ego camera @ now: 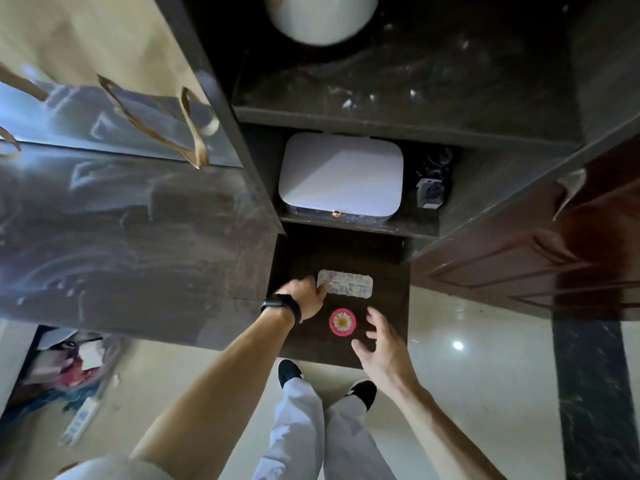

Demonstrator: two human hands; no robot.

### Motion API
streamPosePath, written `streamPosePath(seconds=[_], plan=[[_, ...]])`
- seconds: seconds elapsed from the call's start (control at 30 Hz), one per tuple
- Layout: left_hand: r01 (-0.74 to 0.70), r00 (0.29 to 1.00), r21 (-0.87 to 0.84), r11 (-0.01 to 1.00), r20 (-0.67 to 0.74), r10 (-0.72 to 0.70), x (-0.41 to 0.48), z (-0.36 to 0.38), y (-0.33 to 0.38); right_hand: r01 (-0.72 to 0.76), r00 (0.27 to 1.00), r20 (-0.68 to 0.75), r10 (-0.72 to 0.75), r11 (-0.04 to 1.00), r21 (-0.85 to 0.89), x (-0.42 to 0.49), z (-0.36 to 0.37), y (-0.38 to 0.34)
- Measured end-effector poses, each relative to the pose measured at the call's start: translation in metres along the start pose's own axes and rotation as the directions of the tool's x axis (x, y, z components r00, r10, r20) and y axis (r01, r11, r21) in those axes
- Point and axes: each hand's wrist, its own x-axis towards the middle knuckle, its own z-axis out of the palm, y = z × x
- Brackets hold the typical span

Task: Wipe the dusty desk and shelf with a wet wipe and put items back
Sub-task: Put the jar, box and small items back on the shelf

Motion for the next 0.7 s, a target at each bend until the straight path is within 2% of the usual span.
streamPosePath(seconds=[0.1,0.17,0.2,0.27,0.33,0.43,0.5,0.6,0.7], plan=[[-0.093,0.991,-0.055,0.994,-0.101,0.088,-0.055,-0.022,-0.007,0.031,0.993,-0.121,-0.019,0.994,0.1,-0.024,-0.044,-0.038],[-0.213,0.946,-0.2,0.956,-0.285,0.151,-0.089,-0.035,-0.015,0.066,0.975,-0.221,-0.027,0.983,0.17,-0.031,-0.071,-0.068],[-0.282,0.896,-0.267,0.922,-0.418,0.153,-0.104,-0.043,-0.016,0.078,0.964,-0.264,-0.021,0.974,0.21,-0.031,-0.083,-0.082],[-0.379,0.736,-0.32,0.868,-0.672,0.074,-0.132,-0.067,-0.017,0.095,0.944,-0.329,0.003,0.955,0.279,-0.026,-0.102,-0.111],[-0.405,0.566,-0.231,0.885,-0.824,0.044,-0.151,-0.097,-0.016,0.095,0.929,-0.368,0.026,0.947,0.307,-0.015,-0.116,-0.14],[-0.359,0.415,0.086,0.929,-0.877,0.242,-0.166,-0.137,-0.018,-0.003,0.93,-0.344,0.13,0.938,0.346,0.009,-0.123,-0.167],[-0.335,0.346,0.288,0.897,-0.848,0.402,-0.17,-0.16,-0.018,-0.091,0.93,-0.294,0.218,0.916,0.392,0.023,-0.122,-0.178],[-0.309,0.338,0.431,0.848,-0.783,0.522,-0.167,-0.18,-0.015,-0.182,0.932,-0.202,0.301,0.871,0.456,0.033,-0.117,-0.191],[-0.313,0.361,0.433,0.845,-0.769,0.528,-0.164,-0.179,-0.011,-0.175,0.917,-0.195,0.347,0.792,0.585,0.046,-0.107,-0.185]])
